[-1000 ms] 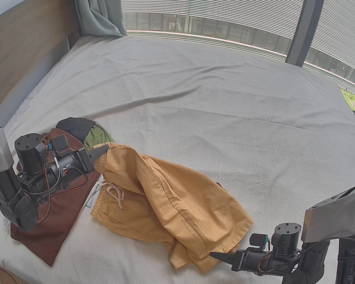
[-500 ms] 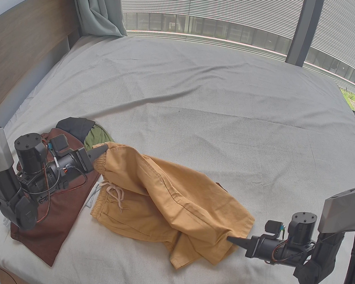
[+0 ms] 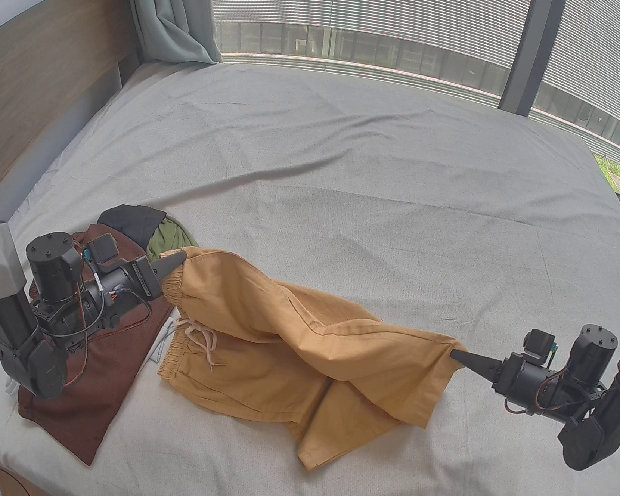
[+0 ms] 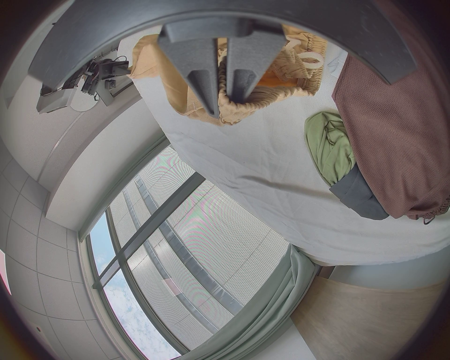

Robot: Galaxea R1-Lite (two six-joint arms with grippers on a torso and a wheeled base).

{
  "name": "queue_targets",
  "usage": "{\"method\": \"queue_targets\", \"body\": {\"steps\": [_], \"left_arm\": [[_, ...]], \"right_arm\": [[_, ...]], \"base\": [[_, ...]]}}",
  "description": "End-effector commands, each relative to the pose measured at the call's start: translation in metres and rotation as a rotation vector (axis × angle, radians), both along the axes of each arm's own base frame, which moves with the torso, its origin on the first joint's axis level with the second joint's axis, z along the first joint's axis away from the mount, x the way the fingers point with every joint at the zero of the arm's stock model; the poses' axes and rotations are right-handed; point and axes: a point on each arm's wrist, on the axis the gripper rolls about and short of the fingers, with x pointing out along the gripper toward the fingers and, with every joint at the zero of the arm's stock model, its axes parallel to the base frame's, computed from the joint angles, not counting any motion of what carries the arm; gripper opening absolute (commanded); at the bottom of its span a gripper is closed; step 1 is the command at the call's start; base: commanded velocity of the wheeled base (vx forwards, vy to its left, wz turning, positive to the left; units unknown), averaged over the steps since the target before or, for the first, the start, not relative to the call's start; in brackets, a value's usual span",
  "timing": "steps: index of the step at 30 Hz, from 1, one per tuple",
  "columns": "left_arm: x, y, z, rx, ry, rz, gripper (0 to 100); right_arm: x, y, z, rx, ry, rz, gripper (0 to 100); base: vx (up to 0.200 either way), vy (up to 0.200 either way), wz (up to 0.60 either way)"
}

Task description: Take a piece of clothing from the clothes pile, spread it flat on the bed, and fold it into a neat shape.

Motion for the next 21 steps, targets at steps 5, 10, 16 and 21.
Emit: {"method": "queue_targets", "body": {"steps": [5, 10, 16, 21], "left_arm": [[0.002, 0.001, -0.004, 0.002, 0.011, 0.003, 0], [0.002, 0.000, -0.004, 0.002, 0.011, 0.001, 0], [0.001, -0.001, -0.003, 0.001, 0.008, -0.003, 0], [0.000, -0.001, -0.001, 0.001, 0.002, -0.003, 0]], "right_arm": [[-0.008, -0.009, 0.018, 0.049, -0.014, 0.052, 0], [-0.007, 0.001, 0.007, 0.041, 0.020, 0.081, 0], [-0.001, 0.017, 0.001, 0.013, -0.001, 0.089, 100], [0.013, 0.032, -0.019, -0.029, 0.004, 0.055, 100]], "base": [[0.000, 0.000, 0.00], [0.000, 0.000, 0.00], [0.000, 0.000, 0.00], [0.000, 0.000, 0.00]]}}
